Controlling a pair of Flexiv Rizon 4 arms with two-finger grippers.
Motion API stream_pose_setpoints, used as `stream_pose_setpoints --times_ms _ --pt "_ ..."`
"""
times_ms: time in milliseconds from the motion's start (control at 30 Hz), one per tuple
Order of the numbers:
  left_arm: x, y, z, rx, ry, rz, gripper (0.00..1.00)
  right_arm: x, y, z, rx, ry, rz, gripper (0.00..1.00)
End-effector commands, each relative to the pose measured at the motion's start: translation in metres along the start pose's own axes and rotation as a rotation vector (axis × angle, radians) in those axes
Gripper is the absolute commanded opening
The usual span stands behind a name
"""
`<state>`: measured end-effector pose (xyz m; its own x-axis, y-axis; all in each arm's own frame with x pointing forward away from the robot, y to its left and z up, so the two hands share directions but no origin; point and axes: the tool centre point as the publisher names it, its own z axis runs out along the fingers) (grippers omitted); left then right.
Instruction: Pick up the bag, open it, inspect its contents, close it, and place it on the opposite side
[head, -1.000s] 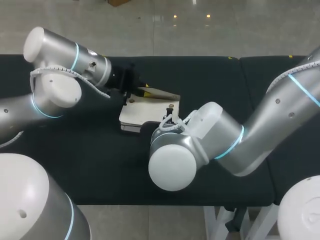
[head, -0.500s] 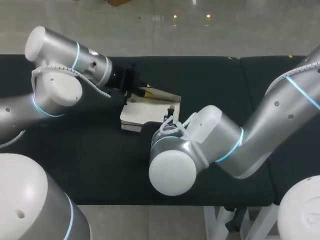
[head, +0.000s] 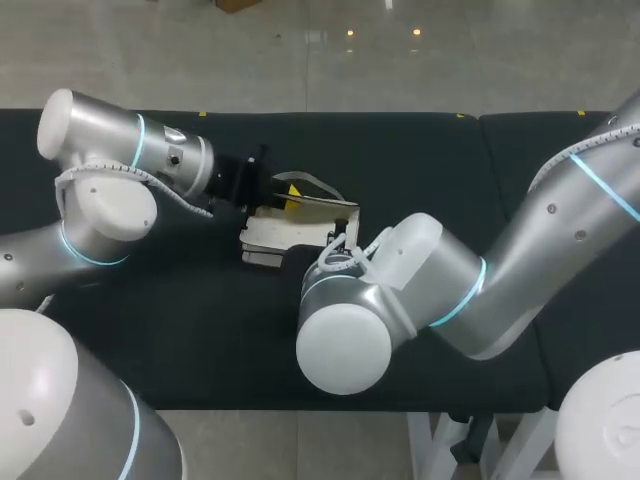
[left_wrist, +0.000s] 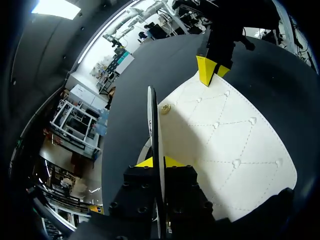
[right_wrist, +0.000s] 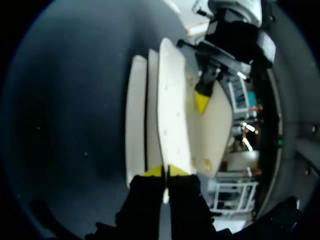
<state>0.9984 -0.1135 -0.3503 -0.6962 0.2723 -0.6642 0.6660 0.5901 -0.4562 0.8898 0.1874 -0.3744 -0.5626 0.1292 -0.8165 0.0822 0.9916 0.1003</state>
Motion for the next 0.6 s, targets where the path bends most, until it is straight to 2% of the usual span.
stream_pose_setpoints --times_ms 33,133,167,200,333,400,533,567,600 --pt "0.000 -0.003 -0.008 0.003 -0.017 -0.025 0.44 0.002 0.001 0.003 0.001 -0.005 0.001 0.00" --pt "-0.005 -0.004 -0.015 0.025 -0.024 -0.055 0.62 0.002 0.001 0.003 0.001 -0.005 0.001 0.00" --pt "-0.007 -0.004 -0.017 0.029 -0.027 -0.069 0.75 0.002 0.001 0.003 0.001 -0.005 0.001 0.00" --pt "-0.008 -0.003 -0.019 0.033 -0.027 -0.076 0.74 0.002 0.001 0.003 0.001 -0.005 0.001 0.00" --pt "-0.012 -0.004 -0.025 0.053 -0.032 -0.080 0.54 0.002 0.001 0.003 0.001 -0.005 0.001 0.00" --pt "-0.013 -0.004 -0.027 0.060 -0.033 -0.083 0.39 0.002 0.001 0.003 0.001 -0.005 0.001 0.00" --pt "-0.012 -0.003 -0.027 0.064 -0.039 -0.084 0.30 0.002 0.001 0.003 0.001 -0.005 0.001 0.00" --pt "-0.011 -0.002 -0.026 0.065 -0.040 -0.084 0.18 0.002 0.001 0.003 0.001 -0.005 0.001 0.00" --pt "-0.011 -0.001 -0.025 0.065 -0.041 -0.082 0.00 0.002 0.001 0.003 0.001 -0.005 0.001 0.00"
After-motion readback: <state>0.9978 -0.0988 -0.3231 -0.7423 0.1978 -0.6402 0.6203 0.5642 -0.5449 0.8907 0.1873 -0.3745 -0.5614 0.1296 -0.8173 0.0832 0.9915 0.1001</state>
